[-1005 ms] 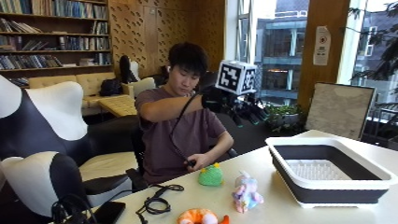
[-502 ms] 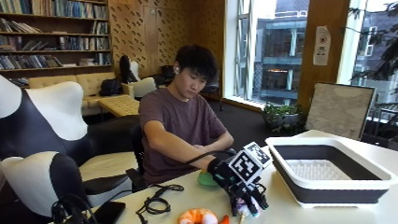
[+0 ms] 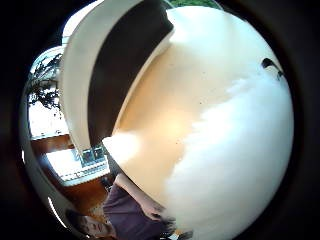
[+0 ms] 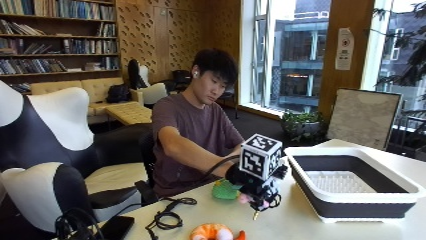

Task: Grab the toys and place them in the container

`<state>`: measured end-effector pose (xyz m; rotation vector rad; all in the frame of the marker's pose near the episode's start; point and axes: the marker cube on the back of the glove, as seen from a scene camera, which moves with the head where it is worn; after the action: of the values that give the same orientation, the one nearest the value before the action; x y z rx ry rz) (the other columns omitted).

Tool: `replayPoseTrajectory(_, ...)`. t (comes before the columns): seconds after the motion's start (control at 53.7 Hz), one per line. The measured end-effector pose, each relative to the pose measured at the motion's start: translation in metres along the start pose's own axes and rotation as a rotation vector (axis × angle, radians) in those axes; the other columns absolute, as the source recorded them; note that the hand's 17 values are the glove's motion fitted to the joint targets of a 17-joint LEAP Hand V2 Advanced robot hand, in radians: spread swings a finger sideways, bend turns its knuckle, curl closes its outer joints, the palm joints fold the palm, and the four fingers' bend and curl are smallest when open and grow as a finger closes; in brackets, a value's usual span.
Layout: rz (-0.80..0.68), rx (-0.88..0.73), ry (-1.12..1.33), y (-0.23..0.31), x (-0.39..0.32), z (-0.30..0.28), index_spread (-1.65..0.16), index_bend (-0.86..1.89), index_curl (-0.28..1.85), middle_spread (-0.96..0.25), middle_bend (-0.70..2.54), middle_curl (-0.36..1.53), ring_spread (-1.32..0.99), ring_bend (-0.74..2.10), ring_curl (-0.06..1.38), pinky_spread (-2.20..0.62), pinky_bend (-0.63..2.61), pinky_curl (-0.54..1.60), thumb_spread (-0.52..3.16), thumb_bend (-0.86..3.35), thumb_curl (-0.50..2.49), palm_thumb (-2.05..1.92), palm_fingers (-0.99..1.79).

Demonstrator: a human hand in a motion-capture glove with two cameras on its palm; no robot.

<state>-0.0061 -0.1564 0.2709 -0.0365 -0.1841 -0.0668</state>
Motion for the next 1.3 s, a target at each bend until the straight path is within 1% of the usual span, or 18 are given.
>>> replayPoseTrajectory(0.167,0.013,0.091,0.021,0.008,-0.020,-0.094,-0.26,1.01,0.70,-0.23,1.09,0.58,-0.33,0.98,0.49,-0.36,0.91,0.46,0.85,0.11,0.65,0.58,1.16)
replayPoseTrajectory(0.353,0.006,0.230,0.113,0.012,-0.062,-0.193,-0.24,1.11,0.79,-0.22,1.21,0.66,-0.34,1.08,0.55,-0.38,0.99,0.53,0.71,0.07,0.73,0.57,1.08)
replayPoseTrajectory(0.521,-0.085,0.317,0.183,0.009,-0.128,-0.243,-0.22,1.14,0.85,-0.20,1.25,0.71,-0.34,1.13,0.59,-0.38,1.02,0.58,0.62,0.04,0.80,0.57,1.04)
replayPoseTrajectory(0.67,-0.239,0.344,0.132,-0.009,-0.202,-0.249,-0.21,1.15,0.88,-0.20,1.27,0.73,-0.34,1.15,0.61,-0.38,1.04,0.60,0.57,0.03,0.86,0.58,1.04)
replayPoseTrajectory(0.744,-0.189,0.349,0.104,-0.030,-0.235,-0.241,-0.20,1.15,0.89,-0.19,1.27,0.74,-0.34,1.15,0.61,-0.37,1.05,0.62,0.55,0.02,0.88,0.58,1.03)
replayPoseTrajectory(0.856,-0.290,0.331,0.246,-0.059,-0.259,-0.208,-0.20,1.15,0.91,-0.19,1.28,0.75,-0.33,1.16,0.62,-0.37,1.05,0.63,0.53,0.01,0.92,0.58,1.02)
replayPoseTrajectory(0.949,-0.176,0.310,0.220,-0.084,-0.285,-0.179,-0.19,1.15,0.92,-0.18,1.28,0.76,-0.33,1.15,0.63,-0.37,1.05,0.64,0.51,0.00,0.95,0.58,1.02)
replayPoseTrajectory(1.023,-0.289,0.252,0.354,-0.092,-0.290,-0.151,-0.19,1.14,0.94,-0.19,1.25,0.75,-0.33,1.13,0.63,-0.37,1.05,0.65,0.52,-0.02,0.96,0.56,0.96)
replayPoseTrajectory(1.079,-0.260,0.141,0.335,-0.094,-0.302,-0.137,-0.19,1.11,0.96,-0.20,1.19,0.75,-0.31,1.11,0.63,-0.36,1.02,0.66,0.57,-0.03,0.95,0.52,0.69)
replayPoseTrajectory(1.098,-0.220,0.092,0.301,-0.095,-0.309,-0.134,-0.20,1.08,0.96,-0.20,1.15,0.74,-0.31,1.05,0.62,-0.34,0.98,0.65,0.60,-0.05,0.94,0.49,0.48)
replayPoseTrajectory(1.116,-0.184,0.041,0.256,-0.095,-0.316,-0.131,-0.20,1.09,0.97,-0.20,1.13,0.75,-0.31,1.02,0.63,-0.34,0.98,0.67,0.62,-0.04,0.94,0.48,0.37)
replayPoseTrajectory(1.135,-0.163,-0.009,0.212,-0.095,-0.322,-0.130,-0.20,1.00,0.95,-0.20,1.09,0.72,-0.30,0.89,0.61,-0.30,0.98,0.66,0.69,-0.06,0.92,0.42,0.06)
replayPoseTrajectory(1.154,-0.160,-0.050,0.183,-0.095,-0.326,-0.129,-0.20,0.99,0.94,-0.21,0.99,0.70,-0.26,0.80,0.61,-0.25,1.02,0.69,0.78,-0.08,0.88,0.35,-0.18)
replayPoseTrajectory(1.172,-0.164,-0.076,0.185,-0.095,-0.326,-0.129,-0.21,0.83,0.89,-0.19,0.79,0.63,-0.21,0.71,0.59,-0.21,1.08,0.69,0.84,-0.13,0.83,0.24,-0.52)
replayPoseTrajectory(1.191,-0.163,-0.084,0.223,-0.095,-0.322,-0.129,-0.23,0.69,0.83,-0.17,0.67,0.59,-0.18,0.64,0.55,-0.18,1.12,0.67,0.87,-0.15,0.80,0.16,-0.64)
replayPoseTrajectory(1.247,-0.111,-0.048,0.437,-0.099,-0.295,-0.134,-0.24,0.35,0.69,-0.11,0.43,0.50,-0.11,0.46,0.45,-0.11,1.16,0.60,0.94,-0.13,0.71,0.02,-0.67)
replayPoseTrajectory(1.265,-0.106,-0.039,0.463,-0.099,-0.290,-0.137,-0.25,0.29,0.66,-0.09,0.36,0.47,-0.09,0.42,0.42,-0.09,1.14,0.58,0.96,-0.12,0.69,-0.01,-0.64)
replayPoseTrajectory(1.302,-0.133,-0.043,0.396,-0.094,-0.294,-0.145,-0.25,0.19,0.60,-0.08,0.26,0.44,-0.06,0.33,0.38,-0.05,1.12,0.56,0.99,-0.10,0.65,-0.06,-0.56)
